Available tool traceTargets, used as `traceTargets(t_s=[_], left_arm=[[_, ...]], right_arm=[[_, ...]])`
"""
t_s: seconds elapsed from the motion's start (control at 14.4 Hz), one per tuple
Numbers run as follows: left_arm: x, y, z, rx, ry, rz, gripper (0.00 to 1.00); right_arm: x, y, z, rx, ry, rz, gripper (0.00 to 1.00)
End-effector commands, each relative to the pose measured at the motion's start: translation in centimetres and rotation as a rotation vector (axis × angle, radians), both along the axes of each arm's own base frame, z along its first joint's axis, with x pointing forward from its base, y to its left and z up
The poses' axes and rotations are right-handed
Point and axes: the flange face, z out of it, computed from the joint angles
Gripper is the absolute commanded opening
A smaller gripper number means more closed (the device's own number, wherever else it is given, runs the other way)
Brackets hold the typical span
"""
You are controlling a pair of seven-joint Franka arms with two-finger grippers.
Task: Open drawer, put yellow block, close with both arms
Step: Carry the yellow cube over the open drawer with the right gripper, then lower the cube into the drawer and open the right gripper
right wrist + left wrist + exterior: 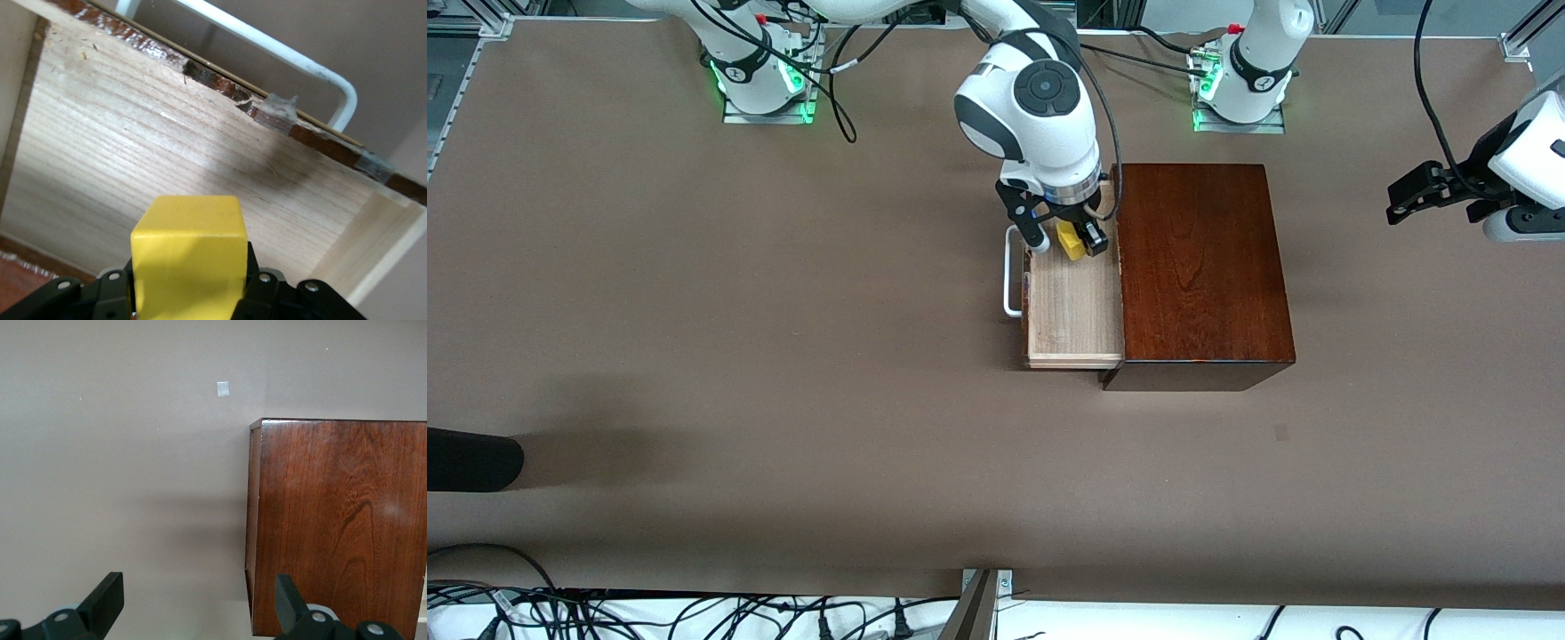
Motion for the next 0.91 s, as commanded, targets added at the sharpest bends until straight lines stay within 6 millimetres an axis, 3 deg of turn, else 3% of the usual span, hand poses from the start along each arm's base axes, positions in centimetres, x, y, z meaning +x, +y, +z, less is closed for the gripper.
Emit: traceTargets(t_s=[0.0,0.28,0.56,0.63,0.7,0.77,0.84], left_arm=[[0.4,0.1,0.4,-0.025,-0.006,-0.017,1.00],[0.5,0.1,0.2,-0.027,-0.002,-0.017,1.00],[0.5,0.0,0.4,-0.027,-0.005,-0.018,1.00],[0.5,0.0,0.4,-0.027,-0.005,-0.018,1.00],[0.5,0.0,0.4,-0.027,-0.005,-0.018,1.00],[0.5,0.1,0.8,-0.025,-0.015,-0.019,1.00],[0.6,0.1,1.4,-0.024,-0.028,-0.019,1.00]], right_arm=[[0.8,0.4,-2.2,-0.020,-0.005,-0.047,0.10],[1.0,0.3,-4.9,-0.043,0.017,-0.095,0.09],[0.9,0.4,-5.5,-0.047,0.024,-0.103,0.10],[0.6,0.6,-5.4,-0.046,0.023,-0.100,0.22],[0.6,0.6,-5.4,-0.045,0.024,-0.104,0.26],[0.6,0.6,-5.5,-0.041,0.022,-0.108,0.45],[0.7,0.6,-5.5,-0.040,0.023,-0.110,0.82]])
